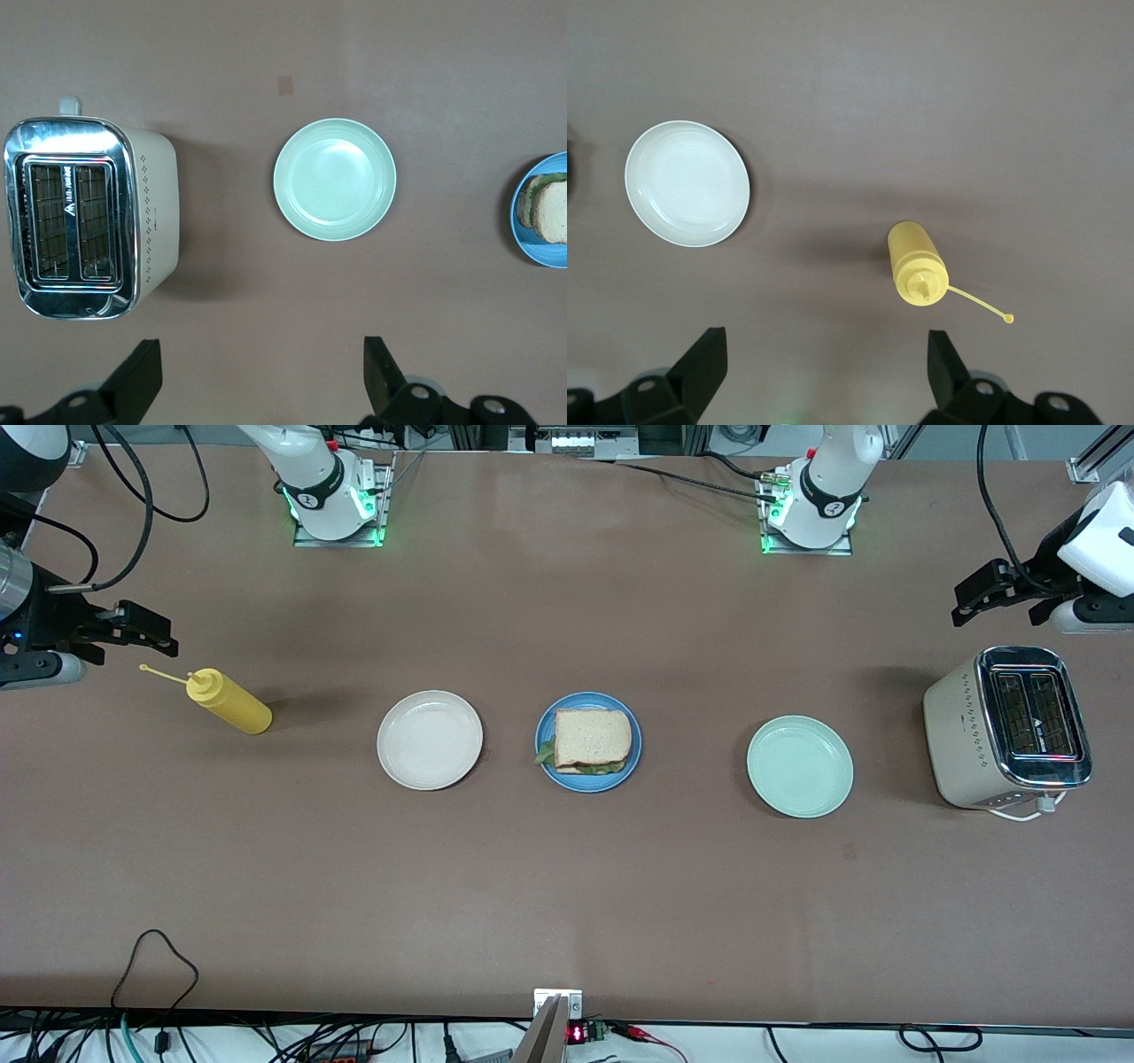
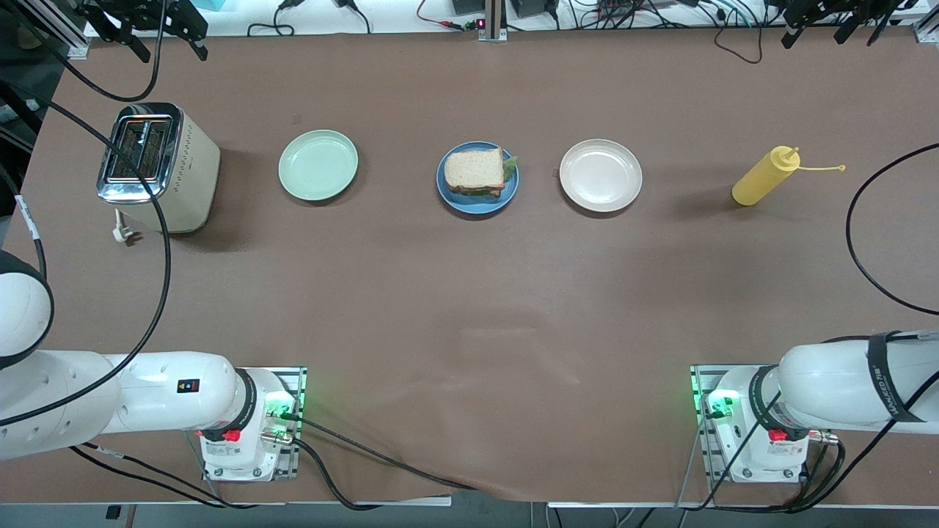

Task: Make sandwich in blue plate with both arms

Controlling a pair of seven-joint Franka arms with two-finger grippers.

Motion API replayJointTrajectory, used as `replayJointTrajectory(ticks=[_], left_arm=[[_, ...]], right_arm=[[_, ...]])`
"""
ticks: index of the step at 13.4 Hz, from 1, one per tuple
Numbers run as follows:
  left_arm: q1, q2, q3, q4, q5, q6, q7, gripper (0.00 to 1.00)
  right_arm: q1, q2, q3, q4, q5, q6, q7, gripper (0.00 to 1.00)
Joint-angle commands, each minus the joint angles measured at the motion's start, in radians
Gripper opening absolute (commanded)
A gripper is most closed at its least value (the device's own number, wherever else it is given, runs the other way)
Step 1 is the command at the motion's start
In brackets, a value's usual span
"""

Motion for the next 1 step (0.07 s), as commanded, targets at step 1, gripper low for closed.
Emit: replayJointTrajectory(ticks=[1], left_arm=[[0.016, -0.018, -0.011, -0.019, 0.014, 0.013, 0.002, 1.0]], right_arm=[[0.017, -0.018, 0.006, -0.005, 0.005, -0.011, 0.024, 1.0]])
